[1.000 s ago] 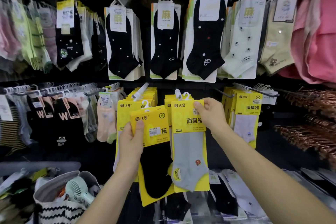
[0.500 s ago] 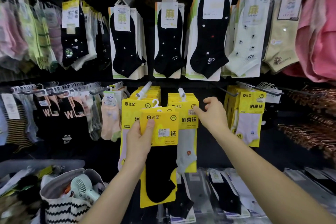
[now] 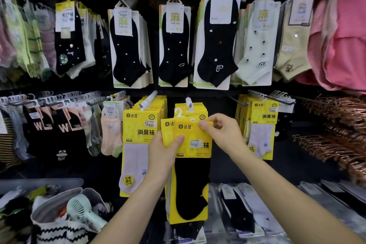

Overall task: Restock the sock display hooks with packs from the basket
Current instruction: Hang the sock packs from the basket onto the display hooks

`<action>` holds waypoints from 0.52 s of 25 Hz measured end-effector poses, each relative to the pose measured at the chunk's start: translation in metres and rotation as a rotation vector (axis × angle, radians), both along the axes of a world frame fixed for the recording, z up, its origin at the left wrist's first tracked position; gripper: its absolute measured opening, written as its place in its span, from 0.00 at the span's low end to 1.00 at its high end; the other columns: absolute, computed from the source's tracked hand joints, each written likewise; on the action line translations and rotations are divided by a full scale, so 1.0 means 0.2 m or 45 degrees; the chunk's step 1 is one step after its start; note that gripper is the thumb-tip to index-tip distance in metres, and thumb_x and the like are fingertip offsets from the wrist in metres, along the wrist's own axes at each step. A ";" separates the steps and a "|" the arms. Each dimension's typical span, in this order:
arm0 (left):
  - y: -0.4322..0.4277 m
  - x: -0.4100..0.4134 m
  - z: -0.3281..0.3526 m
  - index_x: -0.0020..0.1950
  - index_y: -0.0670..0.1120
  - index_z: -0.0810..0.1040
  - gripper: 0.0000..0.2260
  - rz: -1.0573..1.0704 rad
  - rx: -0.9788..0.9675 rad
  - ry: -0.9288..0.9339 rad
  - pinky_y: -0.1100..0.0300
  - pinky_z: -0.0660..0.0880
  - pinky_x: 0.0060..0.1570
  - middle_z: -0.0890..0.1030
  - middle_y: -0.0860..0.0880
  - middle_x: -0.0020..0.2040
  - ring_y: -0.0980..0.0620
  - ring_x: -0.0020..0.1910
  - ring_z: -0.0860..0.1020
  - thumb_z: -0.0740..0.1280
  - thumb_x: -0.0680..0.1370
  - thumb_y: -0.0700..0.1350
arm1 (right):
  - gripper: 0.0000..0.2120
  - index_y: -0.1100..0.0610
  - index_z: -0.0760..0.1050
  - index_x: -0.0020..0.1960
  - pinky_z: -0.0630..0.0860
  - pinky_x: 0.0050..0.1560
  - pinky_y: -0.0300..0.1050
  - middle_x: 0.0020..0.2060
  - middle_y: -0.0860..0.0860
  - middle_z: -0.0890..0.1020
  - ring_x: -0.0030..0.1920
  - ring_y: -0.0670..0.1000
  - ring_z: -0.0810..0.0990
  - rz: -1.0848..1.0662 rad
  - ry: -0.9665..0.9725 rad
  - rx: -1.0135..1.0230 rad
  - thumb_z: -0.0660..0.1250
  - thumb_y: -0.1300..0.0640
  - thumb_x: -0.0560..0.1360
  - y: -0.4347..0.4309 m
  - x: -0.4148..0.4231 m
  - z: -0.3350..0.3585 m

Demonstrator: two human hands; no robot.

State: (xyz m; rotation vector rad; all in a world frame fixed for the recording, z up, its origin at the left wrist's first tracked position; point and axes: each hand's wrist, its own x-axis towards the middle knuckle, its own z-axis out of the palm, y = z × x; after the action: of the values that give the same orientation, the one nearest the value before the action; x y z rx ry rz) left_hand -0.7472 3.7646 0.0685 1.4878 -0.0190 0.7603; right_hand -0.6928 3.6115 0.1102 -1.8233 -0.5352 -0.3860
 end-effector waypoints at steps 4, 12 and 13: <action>0.01 0.03 -0.01 0.46 0.54 0.76 0.08 0.029 0.045 0.020 0.62 0.78 0.42 0.82 0.55 0.45 0.58 0.45 0.80 0.71 0.73 0.41 | 0.04 0.48 0.76 0.44 0.66 0.38 0.33 0.42 0.43 0.77 0.41 0.39 0.73 -0.017 -0.154 -0.270 0.69 0.50 0.73 0.02 0.00 0.04; 0.01 0.05 -0.03 0.43 0.53 0.75 0.10 -0.003 0.104 0.068 0.71 0.75 0.34 0.81 0.58 0.41 0.65 0.38 0.80 0.72 0.72 0.40 | 0.04 0.50 0.77 0.40 0.69 0.38 0.38 0.37 0.47 0.79 0.39 0.45 0.74 0.014 -0.112 -0.369 0.69 0.55 0.74 0.03 0.01 0.12; 0.01 0.05 -0.03 0.43 0.53 0.75 0.10 0.005 0.098 0.066 0.71 0.75 0.34 0.81 0.57 0.41 0.64 0.38 0.80 0.72 0.72 0.40 | 0.05 0.51 0.77 0.39 0.70 0.37 0.37 0.37 0.48 0.80 0.39 0.45 0.75 -0.010 -0.116 -0.373 0.69 0.56 0.74 0.03 0.02 0.13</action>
State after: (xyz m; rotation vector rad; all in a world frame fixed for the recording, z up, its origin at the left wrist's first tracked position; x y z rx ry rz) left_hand -0.7376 3.7670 0.0619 1.5808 -0.0059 0.7307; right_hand -0.6892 3.6171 0.1368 -2.0967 -0.6760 -0.4143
